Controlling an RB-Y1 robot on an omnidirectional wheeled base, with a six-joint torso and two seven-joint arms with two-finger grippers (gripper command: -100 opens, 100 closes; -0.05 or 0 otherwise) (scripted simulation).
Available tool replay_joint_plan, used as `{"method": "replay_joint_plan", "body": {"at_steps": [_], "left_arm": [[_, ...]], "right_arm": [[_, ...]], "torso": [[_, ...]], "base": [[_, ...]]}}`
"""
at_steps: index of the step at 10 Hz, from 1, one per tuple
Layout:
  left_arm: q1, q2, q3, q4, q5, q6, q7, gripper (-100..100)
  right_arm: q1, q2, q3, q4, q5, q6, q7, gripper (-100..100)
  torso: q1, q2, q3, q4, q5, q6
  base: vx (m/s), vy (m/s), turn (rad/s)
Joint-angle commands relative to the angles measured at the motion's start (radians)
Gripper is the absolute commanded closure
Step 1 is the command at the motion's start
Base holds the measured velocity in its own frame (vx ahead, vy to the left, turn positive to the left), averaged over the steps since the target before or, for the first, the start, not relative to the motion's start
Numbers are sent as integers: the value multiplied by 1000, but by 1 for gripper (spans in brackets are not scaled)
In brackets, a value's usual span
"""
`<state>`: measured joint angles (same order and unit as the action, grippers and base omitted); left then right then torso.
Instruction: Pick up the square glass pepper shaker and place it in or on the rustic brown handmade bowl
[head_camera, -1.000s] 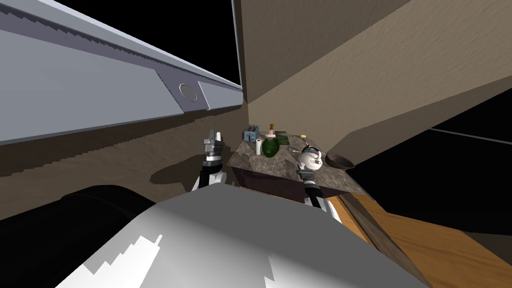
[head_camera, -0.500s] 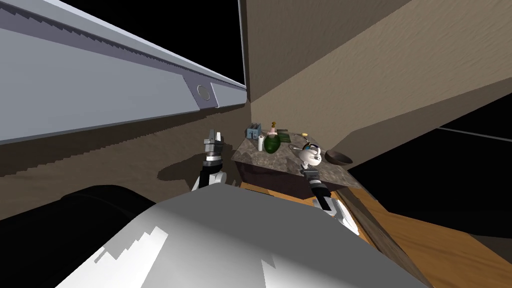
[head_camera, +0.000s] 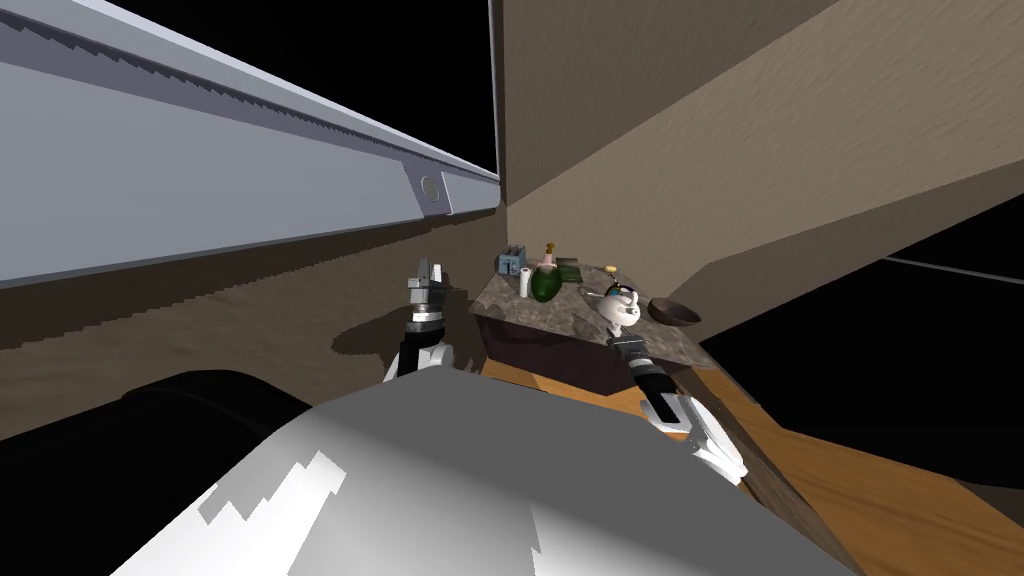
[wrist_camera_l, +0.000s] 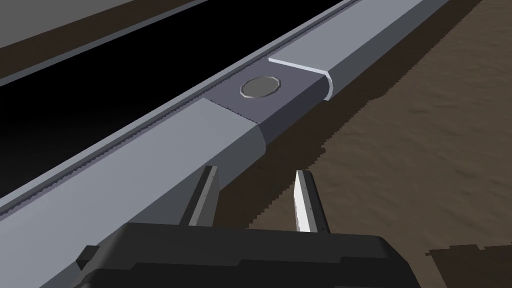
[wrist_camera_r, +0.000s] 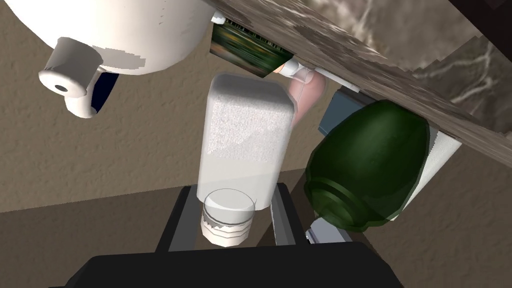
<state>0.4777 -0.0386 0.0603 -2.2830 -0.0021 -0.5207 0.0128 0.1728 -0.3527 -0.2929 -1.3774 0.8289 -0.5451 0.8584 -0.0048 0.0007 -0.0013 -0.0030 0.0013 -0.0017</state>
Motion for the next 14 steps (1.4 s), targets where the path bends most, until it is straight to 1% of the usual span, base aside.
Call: {"method": "replay_joint_plan", "body": {"at_steps": [1,2,3,4,5,6,7,8,9,10,11,12,13,14], "left_arm": [[0,0,0,0,0,0,0,0],[0,0,0,0,0,0,0,0],[0,0,0,0,0,0,0,0],[0,0,0,0,0,0,0,0],[0,0,0,0,0,0,0,0],[0,0,0,0,0,0,0,0],[0,0,0,0,0,0,0,0],[0,0,0,0,0,0,0,0],[0,0,0,0,0,0,0,0],[0,0,0,0,0,0,0,0],[0,0,0,0,0,0,0,0],[0,0,0,0,0,0,0,0],[0,0,0,0,0,0,0,0],[0,0,0,0,0,0,0,0]], "right_arm": [[-2,-50,25,0,-1,10,-26,100],[-2,-70,25,0,-1,10,-26,100],[-1,-106,42,-2,-1,18,-45,100],[-1,-117,42,-2,-1,18,-45,100],[0,-154,60,-4,-2,25,-67,100],[0,-165,60,-4,-2,25,-67,100],[0,-205,79,-4,-2,34,-92,100],[0,-214,79,-4,-2,34,-92,100],[0,-253,98,-4,-3,42,-120,100],[0,-264,98,-4,-3,42,-120,100],[-1,-303,117,-2,-3,52,-151,100],[-1,-315,117,-2,-3,52,-151,100],[-3,-354,136,0,-4,62,-185,100],[-3,-366,136,0,-4,62,-185,100]], "torso": [[0,0,0,0,0,0],[0,2,1,0,0,-1],[0,1,0,0,0,0],[0,0,0,0,0,0],[0,-2,-1,0,0,0],[0,-2,-1,-1,0,-1],[0,-3,-1,-1,0,0],[-2,-3,-1,-1,-1,0],[-2,-3,-2,-1,-1,0],[-2,-2,-2,-1,-1,0],[-1,-3,-2,-1,-1,0],[-2,-4,-2,-1,-1,0],[-2,-4,-3,-1,-2,0],[-3,-4,-2,-1,-2,0]], "base": [[-144,-22,95],[-110,-18,60],[-93,-28,69],[-70,-25,47],[-86,-12,87],[-71,-20,47],[-77,-44,72],[-69,-41,64],[-88,-31,96],[-73,-23,54],[-63,-32,85],[-57,-35,60],[-72,-50,100],[-61,-53,55]]}}
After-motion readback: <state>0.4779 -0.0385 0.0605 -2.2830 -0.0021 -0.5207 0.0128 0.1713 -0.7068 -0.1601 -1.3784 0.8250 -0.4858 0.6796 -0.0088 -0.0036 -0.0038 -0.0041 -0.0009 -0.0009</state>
